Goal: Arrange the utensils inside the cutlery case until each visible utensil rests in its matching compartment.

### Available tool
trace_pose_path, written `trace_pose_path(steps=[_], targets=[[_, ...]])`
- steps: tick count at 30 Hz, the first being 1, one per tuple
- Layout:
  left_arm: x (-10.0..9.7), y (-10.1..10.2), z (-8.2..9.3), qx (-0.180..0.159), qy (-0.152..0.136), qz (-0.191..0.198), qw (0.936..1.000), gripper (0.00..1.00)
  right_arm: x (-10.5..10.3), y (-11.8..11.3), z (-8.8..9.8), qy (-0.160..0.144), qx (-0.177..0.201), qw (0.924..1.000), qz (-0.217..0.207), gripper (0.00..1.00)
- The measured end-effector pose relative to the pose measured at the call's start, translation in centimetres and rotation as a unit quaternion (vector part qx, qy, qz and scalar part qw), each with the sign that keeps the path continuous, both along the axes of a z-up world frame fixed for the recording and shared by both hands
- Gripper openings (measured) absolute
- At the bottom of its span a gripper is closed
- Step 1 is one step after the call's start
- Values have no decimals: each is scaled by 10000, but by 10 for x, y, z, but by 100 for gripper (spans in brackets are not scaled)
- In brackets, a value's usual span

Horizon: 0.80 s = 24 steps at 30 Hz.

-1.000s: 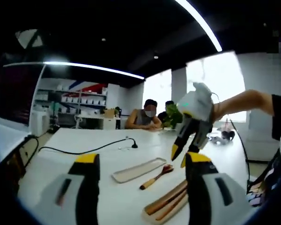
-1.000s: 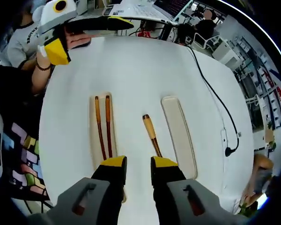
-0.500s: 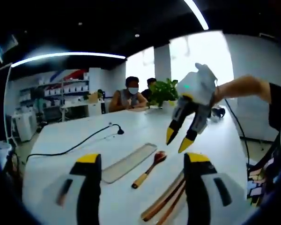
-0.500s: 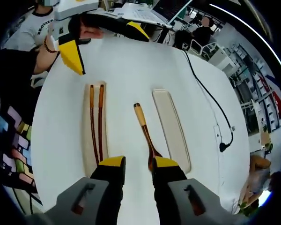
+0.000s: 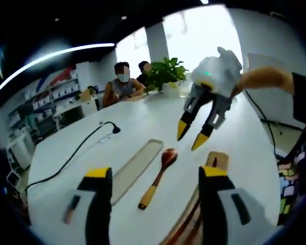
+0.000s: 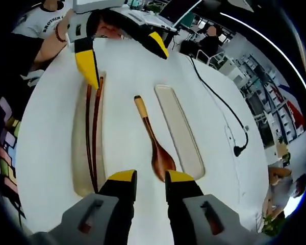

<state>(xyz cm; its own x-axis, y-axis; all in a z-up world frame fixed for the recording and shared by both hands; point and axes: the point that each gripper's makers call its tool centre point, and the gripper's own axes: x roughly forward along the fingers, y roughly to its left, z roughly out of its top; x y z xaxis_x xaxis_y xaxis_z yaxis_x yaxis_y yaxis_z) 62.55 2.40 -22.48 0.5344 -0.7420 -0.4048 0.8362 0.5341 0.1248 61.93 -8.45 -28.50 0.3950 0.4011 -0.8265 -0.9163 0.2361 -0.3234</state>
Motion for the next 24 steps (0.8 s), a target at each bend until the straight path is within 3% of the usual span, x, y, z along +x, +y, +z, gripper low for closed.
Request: trace_pose_path(steps=[4,14,18,22,24], targets=[[6,-10,-11,308,163,-203,9992,59,1,-7,-5,92,346,9992,-150,23],[8,-28,-40,1026,536,-554,9917,49,2,-30,-11,59,991,9943,-392,27],[11,-36,-52,1253,726,-645,9873,44,1,-27,-12,239,1500,9871,-513,27],[13,-41,-62,1503,833,-717,9825,42,9,-29,-15,46,1482,9878,-475,28],[15,-43,-65,1587,892,-735,9805,40,13,-23,-15,118,1664,9849,-458,28]])
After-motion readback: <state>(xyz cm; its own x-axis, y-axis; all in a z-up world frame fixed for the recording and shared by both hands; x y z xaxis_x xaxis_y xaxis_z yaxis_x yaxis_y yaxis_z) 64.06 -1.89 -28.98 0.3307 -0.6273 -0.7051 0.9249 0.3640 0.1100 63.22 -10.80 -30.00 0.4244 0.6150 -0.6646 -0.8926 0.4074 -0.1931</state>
